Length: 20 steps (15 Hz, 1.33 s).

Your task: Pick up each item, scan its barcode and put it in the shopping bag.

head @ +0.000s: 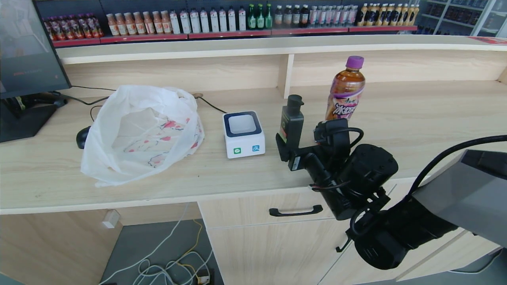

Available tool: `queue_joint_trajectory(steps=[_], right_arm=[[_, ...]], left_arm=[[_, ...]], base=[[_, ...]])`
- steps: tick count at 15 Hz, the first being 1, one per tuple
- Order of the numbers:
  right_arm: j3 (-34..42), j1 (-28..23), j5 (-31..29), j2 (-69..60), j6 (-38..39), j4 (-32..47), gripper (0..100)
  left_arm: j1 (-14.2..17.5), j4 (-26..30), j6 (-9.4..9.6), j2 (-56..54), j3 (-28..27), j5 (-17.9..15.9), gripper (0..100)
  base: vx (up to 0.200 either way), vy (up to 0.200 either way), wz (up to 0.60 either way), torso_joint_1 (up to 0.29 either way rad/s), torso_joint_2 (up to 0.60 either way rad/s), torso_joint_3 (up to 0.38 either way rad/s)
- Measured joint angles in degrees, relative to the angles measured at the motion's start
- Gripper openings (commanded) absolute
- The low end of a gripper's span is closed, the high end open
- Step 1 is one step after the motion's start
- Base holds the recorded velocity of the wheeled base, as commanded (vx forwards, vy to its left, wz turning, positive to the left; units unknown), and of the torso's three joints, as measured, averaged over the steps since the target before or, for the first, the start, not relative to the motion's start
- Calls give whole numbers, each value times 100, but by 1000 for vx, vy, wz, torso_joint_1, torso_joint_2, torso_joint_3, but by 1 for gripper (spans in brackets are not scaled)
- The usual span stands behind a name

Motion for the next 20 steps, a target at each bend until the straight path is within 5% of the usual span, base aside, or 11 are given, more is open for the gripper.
queue_joint_trajectory(steps=[20], right_arm=[[-1664, -269, 128, 412, 90, 1698, 100]], left_arm=[[0, 0, 2, 0, 0, 0, 100]], base=[[0, 0, 0, 0, 0, 0]])
